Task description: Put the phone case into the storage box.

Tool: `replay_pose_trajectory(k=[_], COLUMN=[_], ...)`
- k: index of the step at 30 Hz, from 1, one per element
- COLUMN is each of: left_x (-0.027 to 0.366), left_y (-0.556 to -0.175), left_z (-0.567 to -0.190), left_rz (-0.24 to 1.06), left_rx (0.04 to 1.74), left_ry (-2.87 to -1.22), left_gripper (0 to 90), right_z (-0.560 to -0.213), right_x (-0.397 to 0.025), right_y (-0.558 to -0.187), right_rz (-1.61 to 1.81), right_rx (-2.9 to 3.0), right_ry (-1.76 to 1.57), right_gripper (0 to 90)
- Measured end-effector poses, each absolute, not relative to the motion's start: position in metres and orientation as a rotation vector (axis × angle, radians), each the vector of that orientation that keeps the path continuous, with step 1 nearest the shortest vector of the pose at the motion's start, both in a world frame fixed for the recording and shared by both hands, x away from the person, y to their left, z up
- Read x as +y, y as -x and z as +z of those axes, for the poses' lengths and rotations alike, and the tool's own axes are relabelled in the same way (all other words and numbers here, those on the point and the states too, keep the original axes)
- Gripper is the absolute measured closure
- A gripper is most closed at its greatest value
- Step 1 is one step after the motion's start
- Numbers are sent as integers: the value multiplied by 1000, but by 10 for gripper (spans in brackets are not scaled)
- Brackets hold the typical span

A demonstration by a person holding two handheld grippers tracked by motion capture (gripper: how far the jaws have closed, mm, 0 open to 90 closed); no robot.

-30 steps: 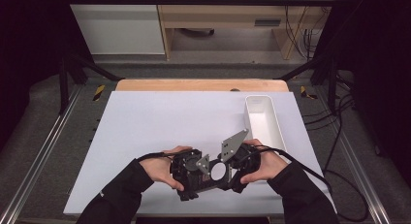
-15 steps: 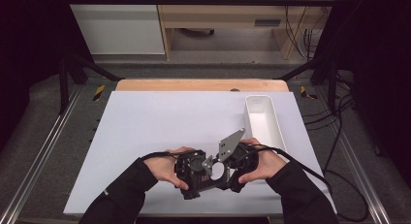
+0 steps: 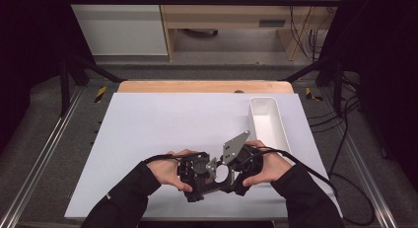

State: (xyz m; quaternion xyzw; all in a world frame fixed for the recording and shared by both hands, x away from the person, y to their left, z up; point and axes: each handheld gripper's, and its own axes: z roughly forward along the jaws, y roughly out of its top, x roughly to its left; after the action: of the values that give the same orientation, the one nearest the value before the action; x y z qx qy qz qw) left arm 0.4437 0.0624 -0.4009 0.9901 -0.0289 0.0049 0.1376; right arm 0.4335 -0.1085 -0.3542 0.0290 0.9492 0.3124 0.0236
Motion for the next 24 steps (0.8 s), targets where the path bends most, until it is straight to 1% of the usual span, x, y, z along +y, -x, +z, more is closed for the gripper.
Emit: replay_pose_trajectory(k=[9, 14, 20, 24], left_x=[65, 67, 73, 80], left_y=[-444, -444, -446, -446], left_z=[-401, -399, -399, -401], left_rz=[34, 45, 35, 39], left_rx=[-86, -76, -48, -24], left_ry=[-2838, -2815, -2791, -2760], left_gripper=[116, 116, 116, 116], right_z=[-353, -350, -340, -336], right_x=[-110, -112, -121, -128], right_y=[-435, -433, -431, -430], right_rz=[1010, 1069, 1160, 1209], right_rx=[2927, 2907, 2846, 2805], right_ry=[-92, -99, -125, -155], right_gripper=[113, 51, 22, 21])
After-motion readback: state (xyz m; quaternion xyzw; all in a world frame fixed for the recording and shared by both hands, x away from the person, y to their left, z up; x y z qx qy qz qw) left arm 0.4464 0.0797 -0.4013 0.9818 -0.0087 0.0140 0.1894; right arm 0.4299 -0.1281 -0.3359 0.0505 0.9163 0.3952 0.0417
